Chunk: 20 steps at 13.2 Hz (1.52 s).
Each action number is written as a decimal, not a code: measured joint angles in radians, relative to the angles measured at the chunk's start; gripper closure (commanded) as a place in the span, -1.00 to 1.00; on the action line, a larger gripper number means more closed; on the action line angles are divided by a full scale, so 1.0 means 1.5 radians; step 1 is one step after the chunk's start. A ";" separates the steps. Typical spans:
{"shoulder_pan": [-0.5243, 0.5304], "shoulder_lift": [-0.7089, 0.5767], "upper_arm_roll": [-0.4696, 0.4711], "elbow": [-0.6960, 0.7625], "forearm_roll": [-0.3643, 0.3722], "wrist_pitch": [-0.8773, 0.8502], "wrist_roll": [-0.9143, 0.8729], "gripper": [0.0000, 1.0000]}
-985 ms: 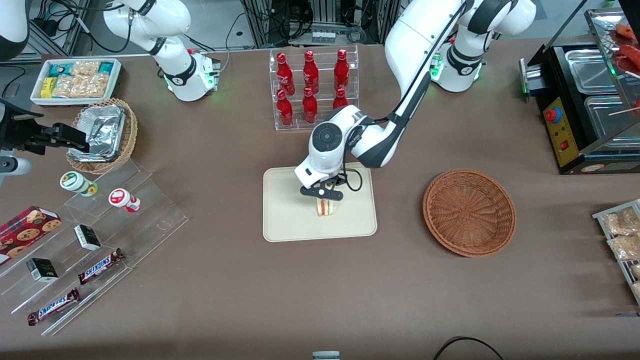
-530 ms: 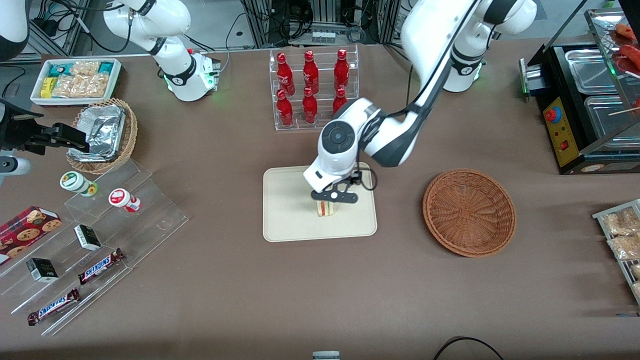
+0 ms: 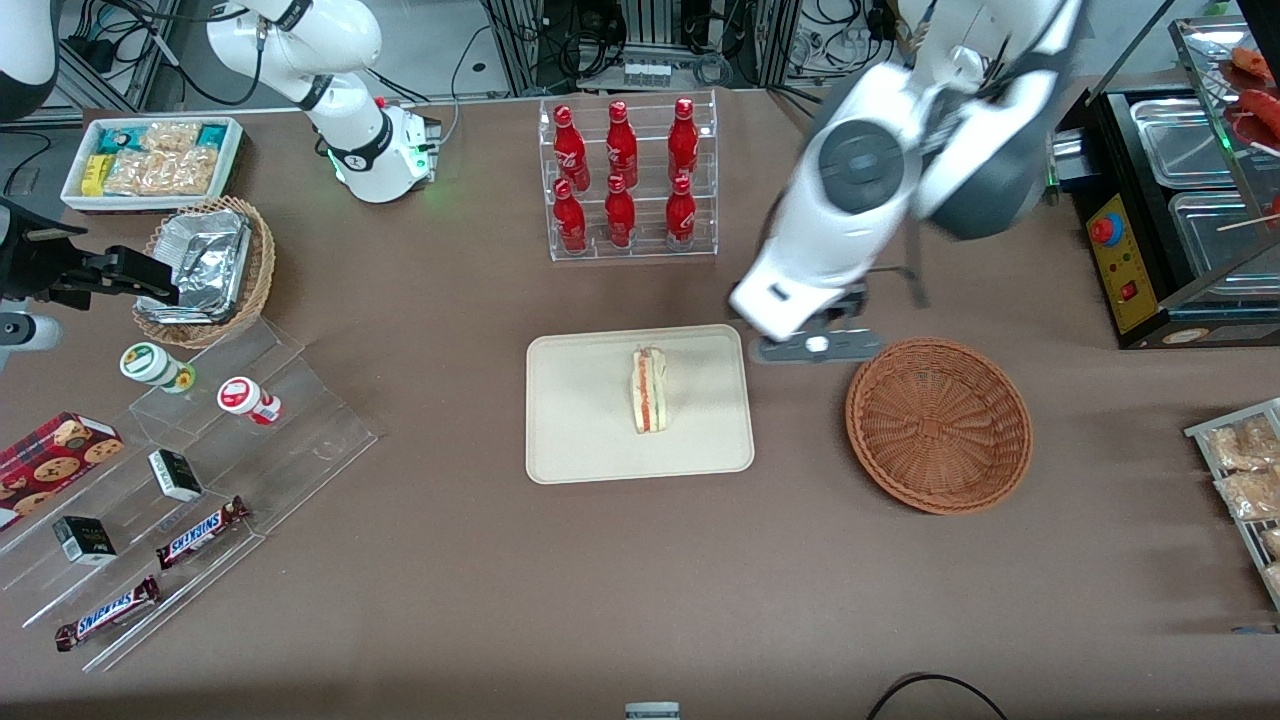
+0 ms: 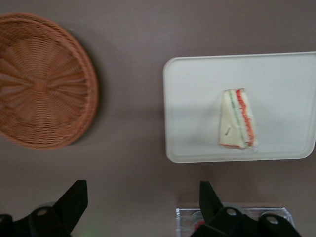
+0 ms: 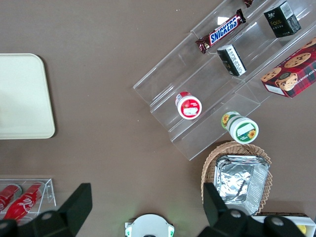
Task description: Place sandwich from basket to tray
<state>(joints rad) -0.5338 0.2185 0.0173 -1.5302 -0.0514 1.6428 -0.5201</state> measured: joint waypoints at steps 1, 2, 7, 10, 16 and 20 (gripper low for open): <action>0.033 -0.026 0.002 -0.002 0.000 -0.025 0.037 -1.00; 0.066 -0.050 0.003 -0.004 0.002 -0.044 0.078 -1.00; 0.201 -0.119 0.006 -0.015 0.042 -0.097 0.264 -1.00; 0.282 -0.131 0.007 -0.019 0.042 -0.104 0.379 -1.00; 0.329 -0.134 0.005 -0.026 0.042 -0.103 0.414 -1.00; 0.329 -0.132 0.004 -0.023 0.042 -0.101 0.414 -1.00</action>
<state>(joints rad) -0.0403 0.0202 0.0228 -1.5652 0.0119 1.4910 0.1015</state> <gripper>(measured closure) 0.000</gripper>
